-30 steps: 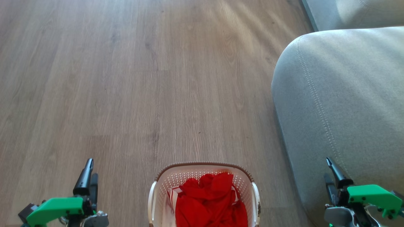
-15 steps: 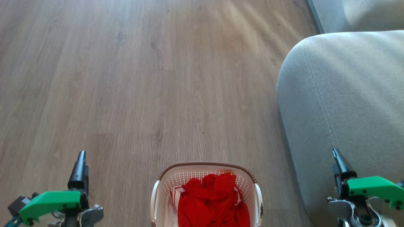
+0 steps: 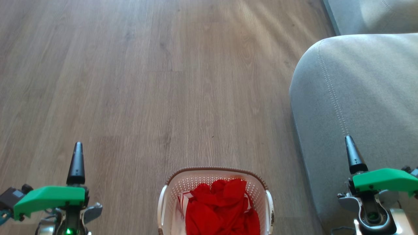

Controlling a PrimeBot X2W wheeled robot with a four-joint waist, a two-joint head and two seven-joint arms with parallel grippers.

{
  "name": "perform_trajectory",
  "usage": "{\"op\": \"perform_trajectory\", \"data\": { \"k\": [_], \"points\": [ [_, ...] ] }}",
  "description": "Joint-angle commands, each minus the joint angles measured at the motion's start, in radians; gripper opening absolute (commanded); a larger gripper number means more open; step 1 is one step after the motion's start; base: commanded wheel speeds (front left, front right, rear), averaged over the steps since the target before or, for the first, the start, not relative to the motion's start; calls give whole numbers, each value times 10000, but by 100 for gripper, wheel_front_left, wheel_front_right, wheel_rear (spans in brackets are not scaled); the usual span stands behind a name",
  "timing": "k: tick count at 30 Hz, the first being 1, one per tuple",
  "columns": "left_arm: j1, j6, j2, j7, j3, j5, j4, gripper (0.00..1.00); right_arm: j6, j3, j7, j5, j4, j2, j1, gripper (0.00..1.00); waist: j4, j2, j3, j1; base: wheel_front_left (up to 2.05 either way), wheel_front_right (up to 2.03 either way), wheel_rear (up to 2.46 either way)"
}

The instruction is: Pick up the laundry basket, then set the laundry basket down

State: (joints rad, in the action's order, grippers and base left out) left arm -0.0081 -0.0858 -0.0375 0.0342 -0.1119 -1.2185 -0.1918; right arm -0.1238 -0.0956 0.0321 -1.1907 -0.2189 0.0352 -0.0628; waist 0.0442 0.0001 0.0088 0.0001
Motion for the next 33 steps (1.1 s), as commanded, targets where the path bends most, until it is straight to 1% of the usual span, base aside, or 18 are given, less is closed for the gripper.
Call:
{"op": "perform_trajectory", "data": {
  "k": [1, 11, 16, 23, 26, 30, 33],
  "points": [
    [-634, 82, -90, 117, -179, 236, 480, 100, -30, 112, 143, 380, 508, 76, -602, 100, 18, -1, 11, 0, 0, 0, 0],
    [-795, 503, -95, 410, 115, 1831, 1325, 100, -35, 307, 436, 2049, 1043, 86, -765, 100, 131, -1, 40, 0, 0, 0, 0],
    [-809, 617, -97, 557, 484, 3133, 1726, 100, -38, 433, 583, 2950, 1223, 91, -846, 100, 182, -1, 44, 0, 0, 0, 0],
    [-847, 919, -101, 763, 1243, 5081, 2136, 100, -41, 681, 788, 4286, 1455, 98, -954, 100, 244, -1, 34, 0, 0, 0, 0],
    [-884, 980, -157, 850, 1609, 5985, 2224, 100, -43, 860, 875, 4879, 1548, 101, -987, 100, 263, -1, 26, 0, 0, 0, 0],
    [-953, 1413, -380, 967, 2210, 6949, 2209, 100, -45, 1117, 992, 5886, 1590, 105, -1019, 100, 292, -1, 7, 0, 0, 0, 0],
    [-936, 1883, -546, 1055, 2578, 7393, 1963, 100, -47, 1342, 1080, 6634, 1552, 108, -1020, 100, 311, -1, -17, 0, 0, 0, 0]
  ]
}}
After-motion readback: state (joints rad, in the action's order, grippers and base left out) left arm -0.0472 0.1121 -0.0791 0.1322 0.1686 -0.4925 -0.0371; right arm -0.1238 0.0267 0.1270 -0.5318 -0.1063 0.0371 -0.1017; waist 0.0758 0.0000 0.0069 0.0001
